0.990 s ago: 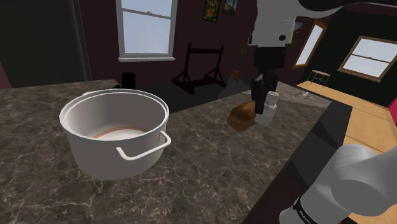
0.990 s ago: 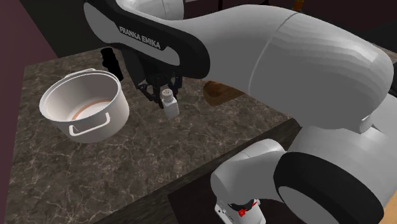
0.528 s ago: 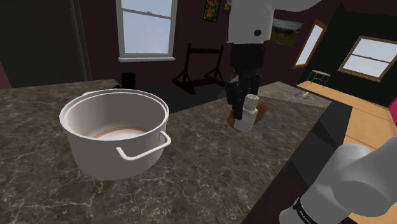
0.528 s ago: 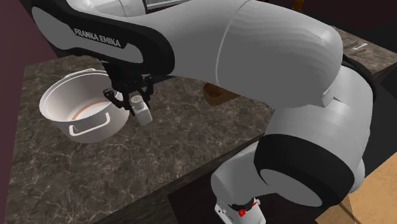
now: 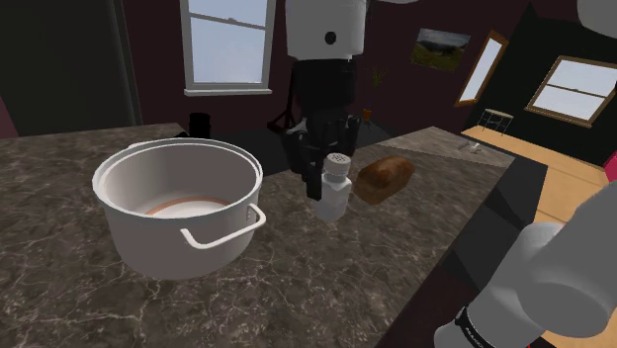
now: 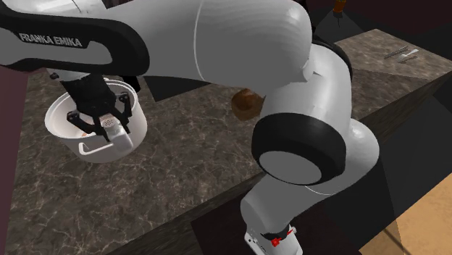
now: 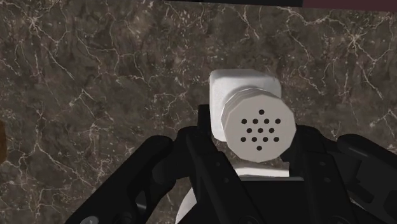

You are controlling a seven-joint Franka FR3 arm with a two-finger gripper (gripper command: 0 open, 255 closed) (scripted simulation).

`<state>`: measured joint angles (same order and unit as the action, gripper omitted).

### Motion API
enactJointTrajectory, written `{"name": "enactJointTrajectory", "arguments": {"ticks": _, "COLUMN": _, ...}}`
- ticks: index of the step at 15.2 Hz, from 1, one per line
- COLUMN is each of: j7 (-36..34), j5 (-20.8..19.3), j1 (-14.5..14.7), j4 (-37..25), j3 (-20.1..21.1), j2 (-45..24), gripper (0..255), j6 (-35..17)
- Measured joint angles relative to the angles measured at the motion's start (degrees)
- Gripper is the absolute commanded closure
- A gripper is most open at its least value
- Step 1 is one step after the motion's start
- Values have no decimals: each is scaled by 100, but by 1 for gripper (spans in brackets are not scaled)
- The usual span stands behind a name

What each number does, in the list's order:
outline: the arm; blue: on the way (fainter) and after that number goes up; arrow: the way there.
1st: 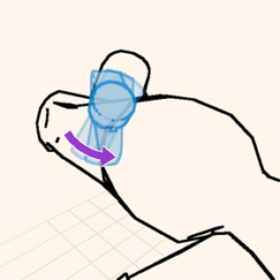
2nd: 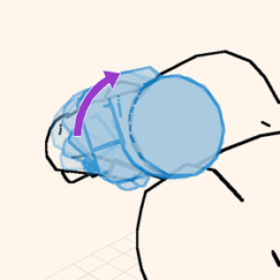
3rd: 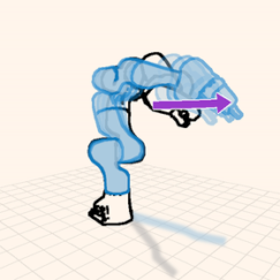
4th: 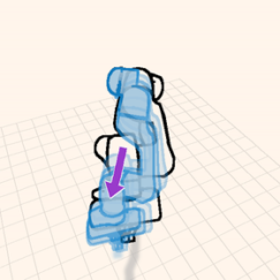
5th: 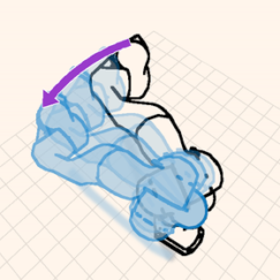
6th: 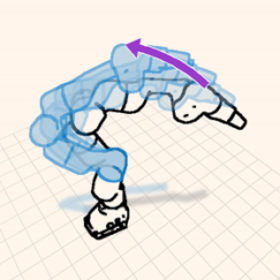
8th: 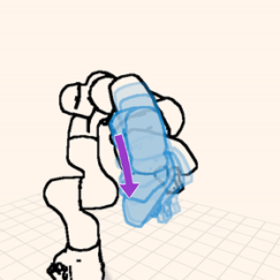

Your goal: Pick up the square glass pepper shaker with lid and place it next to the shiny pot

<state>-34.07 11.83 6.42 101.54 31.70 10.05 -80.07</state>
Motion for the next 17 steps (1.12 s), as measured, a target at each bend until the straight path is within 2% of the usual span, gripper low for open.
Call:
{"name": "enactJointTrajectory", "arguments": {"ticks": 3, "j7": -536, "j5": -192, "j1": 155, "j4": -598, "j3": 326, "j2": -626, "gripper": 255, "j6": -12}}
{"name": "enactJointTrajectory", "arguments": {"ticks": 8, "j7": -1448, "j5": -776, "j1": 635, "j4": -1840, "j3": 735, "j2": -1885, "gripper": 255, "j6": 95}}
{"name": "enactJointTrajectory", "arguments": {"ticks": 10, "j7": -1523, "j5": -840, "j1": 696, "j4": -1860, "j3": 752, "j2": -2008, "gripper": 255, "j6": 8}}
{"name": "enactJointTrajectory", "arguments": {"ticks": 17, "j7": -1418, "j5": -787, "j1": 639, "j4": -1198, "j3": 732, "j2": -1901, "gripper": 255, "j6": -560}}
